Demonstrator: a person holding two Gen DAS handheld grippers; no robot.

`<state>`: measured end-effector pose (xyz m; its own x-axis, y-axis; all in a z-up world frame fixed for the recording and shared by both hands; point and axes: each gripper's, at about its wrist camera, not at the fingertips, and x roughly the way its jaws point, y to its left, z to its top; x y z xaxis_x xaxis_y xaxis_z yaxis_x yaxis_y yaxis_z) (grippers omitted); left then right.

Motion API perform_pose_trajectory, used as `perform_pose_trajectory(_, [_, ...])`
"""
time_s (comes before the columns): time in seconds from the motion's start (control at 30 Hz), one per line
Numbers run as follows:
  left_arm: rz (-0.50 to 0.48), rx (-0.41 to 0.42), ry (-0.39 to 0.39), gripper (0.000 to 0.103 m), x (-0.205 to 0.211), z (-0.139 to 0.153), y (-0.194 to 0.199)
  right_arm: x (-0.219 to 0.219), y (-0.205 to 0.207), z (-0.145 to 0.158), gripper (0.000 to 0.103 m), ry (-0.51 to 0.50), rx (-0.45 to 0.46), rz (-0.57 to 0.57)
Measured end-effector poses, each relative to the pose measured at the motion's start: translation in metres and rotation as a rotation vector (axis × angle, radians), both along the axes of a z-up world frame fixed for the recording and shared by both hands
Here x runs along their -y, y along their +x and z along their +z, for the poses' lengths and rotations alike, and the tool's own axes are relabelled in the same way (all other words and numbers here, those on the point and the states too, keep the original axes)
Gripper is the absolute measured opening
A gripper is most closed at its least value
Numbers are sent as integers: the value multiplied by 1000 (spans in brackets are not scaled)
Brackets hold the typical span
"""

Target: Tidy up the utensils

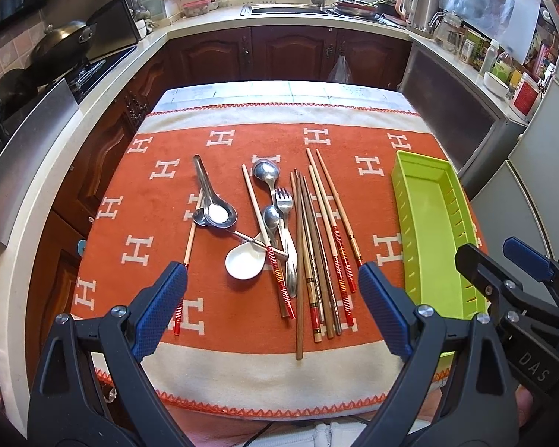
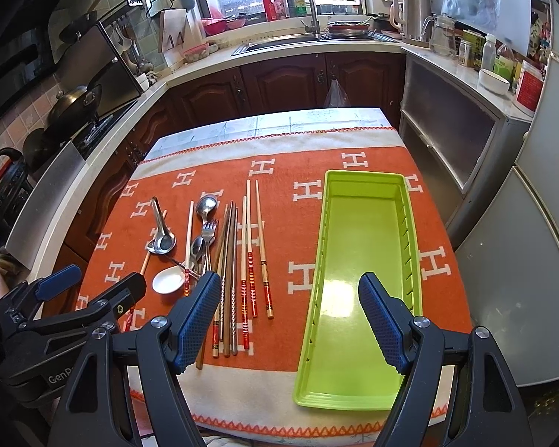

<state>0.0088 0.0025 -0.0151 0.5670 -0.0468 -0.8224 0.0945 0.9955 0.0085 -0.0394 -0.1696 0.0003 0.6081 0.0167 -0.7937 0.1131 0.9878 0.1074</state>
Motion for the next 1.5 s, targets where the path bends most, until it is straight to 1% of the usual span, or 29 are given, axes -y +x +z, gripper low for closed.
perform_pose_trajectory(0.47, [42,-41,1,92,-17,-16,16,-16,26,-11,77,-13,-45,48])
perform_pose_trajectory(0.57, [57,-27,2,92,-26,-17,22,-18,36,-14,77,-11,-57,52])
perform_pose_trajectory(0.63, [76,-15,3,92,-35,-18,27,-19,43,-17,77,-9,-66,54])
perform_pose_trajectory(0.83, [163,-5,-56,92,-83,-22,44,-20,69,-29,77,15,-99,71])
perform_pose_trajectory(0.9, [162,12,-44,92,-96,-24,46,-22,83,-33,76,35,-108,83])
perform_pose_trajectory(0.97, [153,16,0,91,-105,-28,50,-26,94,-38,70,56,-113,104])
perform_pose_trajectory(1.03, [146,4,15,91,-114,-33,53,-31,103,-42,65,62,-122,121])
perform_pose_trajectory(1.13, [148,-24,-7,91,-128,-42,59,-42,122,-50,59,91,-146,160])
perform_pose_trajectory(1.23, [141,-60,-10,91,-135,-54,64,-56,138,-61,52,122,-175,206])
perform_pose_trajectory(1.3, [119,-90,-28,91,-138,-66,69,-67,146,-69,47,142,-199,239])
perform_pose_trajectory(1.37, [106,-125,-44,91,-139,-78,74,-82,158,-80,39,170,-233,280])
perform_pose_trajectory(1.5, [93,-172,-38,91,-136,-101,85,-110,176,-105,32,208,-289,333])
